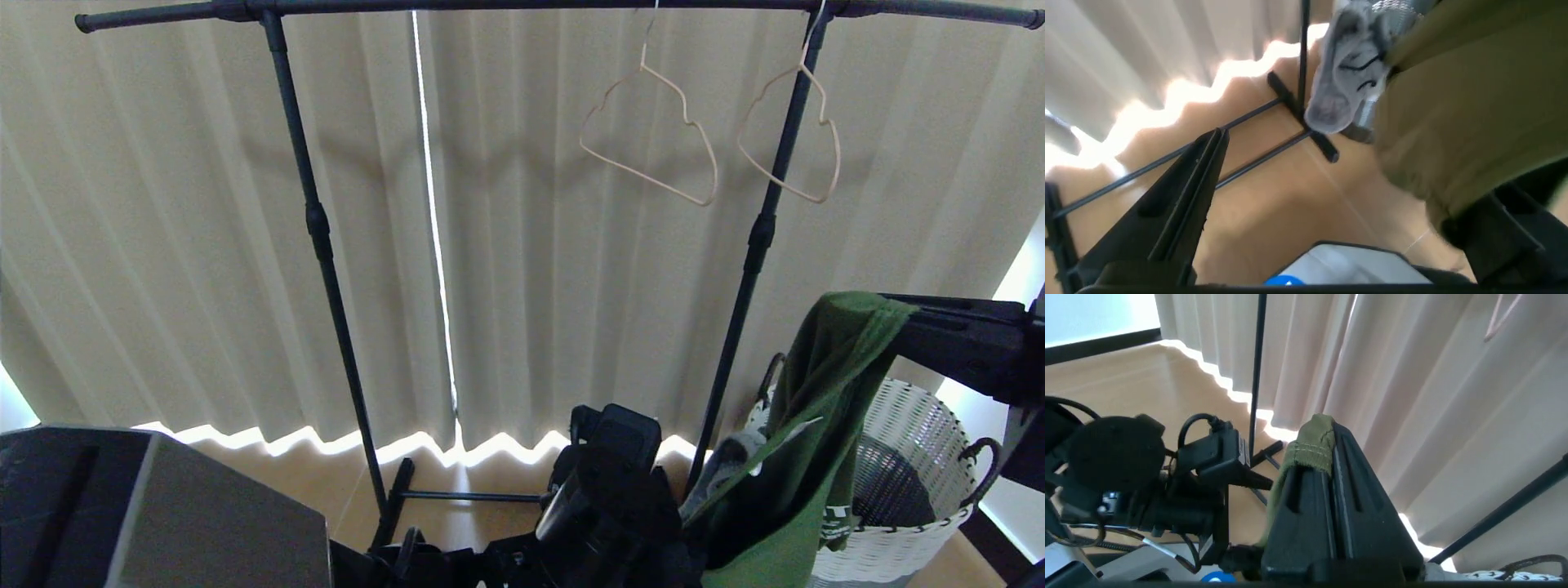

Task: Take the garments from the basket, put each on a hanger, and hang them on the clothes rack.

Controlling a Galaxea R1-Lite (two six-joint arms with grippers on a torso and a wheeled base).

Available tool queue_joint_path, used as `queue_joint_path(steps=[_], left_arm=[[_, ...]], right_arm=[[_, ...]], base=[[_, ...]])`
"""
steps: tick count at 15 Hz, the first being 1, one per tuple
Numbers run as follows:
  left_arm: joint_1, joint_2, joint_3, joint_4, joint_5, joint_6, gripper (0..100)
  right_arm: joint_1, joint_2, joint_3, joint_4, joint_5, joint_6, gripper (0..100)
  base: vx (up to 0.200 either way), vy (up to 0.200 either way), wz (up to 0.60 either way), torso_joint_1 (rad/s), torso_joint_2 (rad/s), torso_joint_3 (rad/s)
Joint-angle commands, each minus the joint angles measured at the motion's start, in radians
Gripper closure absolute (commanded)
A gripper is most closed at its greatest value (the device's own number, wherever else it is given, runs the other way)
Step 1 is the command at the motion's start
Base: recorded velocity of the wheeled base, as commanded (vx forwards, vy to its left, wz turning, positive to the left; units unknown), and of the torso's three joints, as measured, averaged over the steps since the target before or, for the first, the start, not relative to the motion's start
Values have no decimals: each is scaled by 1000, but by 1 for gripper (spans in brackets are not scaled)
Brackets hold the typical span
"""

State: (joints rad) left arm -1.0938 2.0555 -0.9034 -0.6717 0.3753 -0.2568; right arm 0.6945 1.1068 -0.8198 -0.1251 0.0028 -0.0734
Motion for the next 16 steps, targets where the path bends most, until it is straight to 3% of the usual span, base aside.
queue_joint_path(steps=[1, 3, 6, 9, 10, 13, 14, 15, 16], left_arm=[[0, -6, 17, 0, 1, 1, 100], [-3, -8, 18, -25, 31, 4, 100], [-38, -41, 98, -81, 171, 21, 100], [-31, -225, 135, -40, 166, 34, 100], [-20, -296, 129, 9, 166, 37, 100], [0, -517, -15, 317, 165, 42, 100], [2, -560, -83, 425, 163, 42, 100], [32, -611, -212, 600, 159, 42, 100], [69, -627, -290, 684, 137, 44, 100]], right_arm=[[0, -12, 1, -1, -1, 0, 100], [-3, -13, 1, -1, -1, 0, 100], [-4, -4, -4, -1, -3, 0, 100], [-15, -4, -18, -1, -4, 0, 100], [-26, -2, -45, -1, -3, -2, 100], [-41, 19, -127, 1, -4, -2, 100], [-41, 25, -137, 1, -4, -3, 100], [-43, 36, -159, -1, -4, -6, 100], [-44, 51, -179, -1, -4, -6, 100]], base=[[0, 0, 0, 0, 0, 0], [0, 0, 0, 0, 0, 0], [0, 0, 0, 0, 0, 0], [0, 0, 0, 0, 0, 0], [0, 0, 0, 0, 0, 0], [0, 0, 0, 0, 0, 0], [0, 0, 0, 0, 0, 0], [0, 0, 0, 0, 0, 0], [0, 0, 0, 0, 0, 0]])
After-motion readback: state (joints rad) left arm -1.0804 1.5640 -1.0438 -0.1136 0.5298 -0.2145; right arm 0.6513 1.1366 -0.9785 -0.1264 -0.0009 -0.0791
